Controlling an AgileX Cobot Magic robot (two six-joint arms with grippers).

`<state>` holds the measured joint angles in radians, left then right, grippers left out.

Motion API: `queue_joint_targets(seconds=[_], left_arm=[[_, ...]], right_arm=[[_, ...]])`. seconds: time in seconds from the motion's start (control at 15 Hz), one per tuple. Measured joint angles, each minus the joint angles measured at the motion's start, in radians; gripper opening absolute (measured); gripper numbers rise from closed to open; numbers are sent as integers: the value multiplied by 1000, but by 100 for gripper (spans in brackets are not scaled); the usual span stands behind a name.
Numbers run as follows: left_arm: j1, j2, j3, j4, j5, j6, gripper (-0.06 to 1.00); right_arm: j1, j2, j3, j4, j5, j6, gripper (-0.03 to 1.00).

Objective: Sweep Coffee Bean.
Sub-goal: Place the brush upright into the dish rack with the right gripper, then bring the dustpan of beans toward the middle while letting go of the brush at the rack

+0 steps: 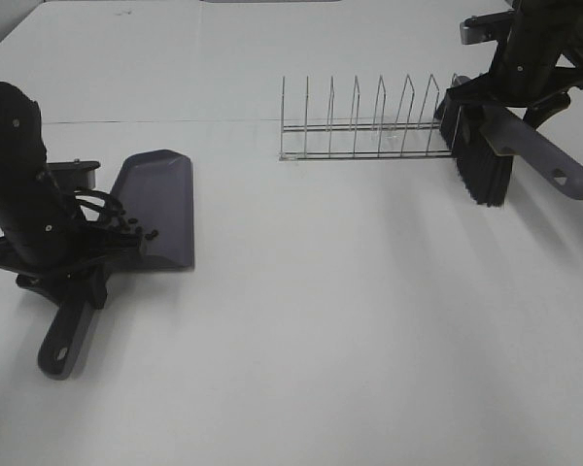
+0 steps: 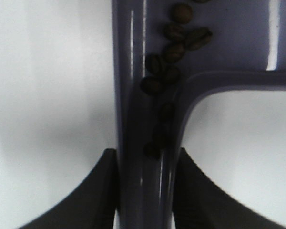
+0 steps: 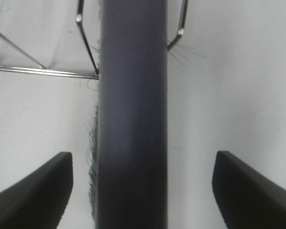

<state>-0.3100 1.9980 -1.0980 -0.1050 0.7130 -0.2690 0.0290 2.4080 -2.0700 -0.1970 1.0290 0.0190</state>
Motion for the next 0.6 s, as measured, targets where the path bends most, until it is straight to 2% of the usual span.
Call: queue_joint_targets(seconds=[0.13,0.27,0.47,0.6], left_arm=[[-25,0,-24,-33,-3,44,27],[-82,32,-78,-51,5,48,27],[-100,89,-122,-52,53,40,27],[-100,96,-143,-45,70,11,33]], right_arm=[[0,0,0,3,8,0,76],[0,0,0,3,29,0,76],[0,0,0,4,57,0,76],[0,0,-1,4,78,0,76]])
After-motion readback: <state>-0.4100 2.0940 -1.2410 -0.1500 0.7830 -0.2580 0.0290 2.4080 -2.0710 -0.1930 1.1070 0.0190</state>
